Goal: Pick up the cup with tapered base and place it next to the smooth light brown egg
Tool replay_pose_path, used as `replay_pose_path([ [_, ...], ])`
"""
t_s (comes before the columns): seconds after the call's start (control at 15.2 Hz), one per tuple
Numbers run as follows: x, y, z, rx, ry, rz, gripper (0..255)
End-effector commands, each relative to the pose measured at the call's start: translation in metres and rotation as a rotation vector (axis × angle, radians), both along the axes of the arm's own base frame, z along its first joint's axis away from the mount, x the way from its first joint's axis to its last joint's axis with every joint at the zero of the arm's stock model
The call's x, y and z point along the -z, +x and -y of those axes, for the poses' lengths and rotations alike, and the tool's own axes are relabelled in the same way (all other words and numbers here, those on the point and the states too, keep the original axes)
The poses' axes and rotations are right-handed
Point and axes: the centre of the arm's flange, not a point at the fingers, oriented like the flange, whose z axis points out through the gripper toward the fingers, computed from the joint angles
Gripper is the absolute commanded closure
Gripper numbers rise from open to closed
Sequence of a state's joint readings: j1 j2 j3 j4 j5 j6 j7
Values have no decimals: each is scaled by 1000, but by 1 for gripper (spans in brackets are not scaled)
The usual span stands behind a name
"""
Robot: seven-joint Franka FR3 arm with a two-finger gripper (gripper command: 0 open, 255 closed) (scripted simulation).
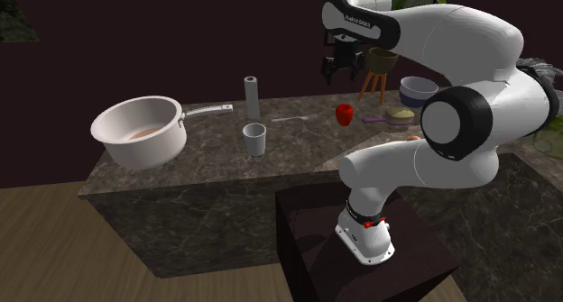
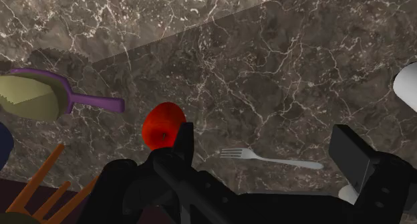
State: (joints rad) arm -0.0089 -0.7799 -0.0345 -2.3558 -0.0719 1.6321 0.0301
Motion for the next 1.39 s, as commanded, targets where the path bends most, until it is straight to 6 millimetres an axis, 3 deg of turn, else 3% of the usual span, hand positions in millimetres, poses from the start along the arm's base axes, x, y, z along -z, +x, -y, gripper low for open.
replay_pose_path([
  [0.0, 0, 0, 0, 0, 0, 0, 0],
  [1.32, 153, 61, -188, 20, 116, 28, 0],
])
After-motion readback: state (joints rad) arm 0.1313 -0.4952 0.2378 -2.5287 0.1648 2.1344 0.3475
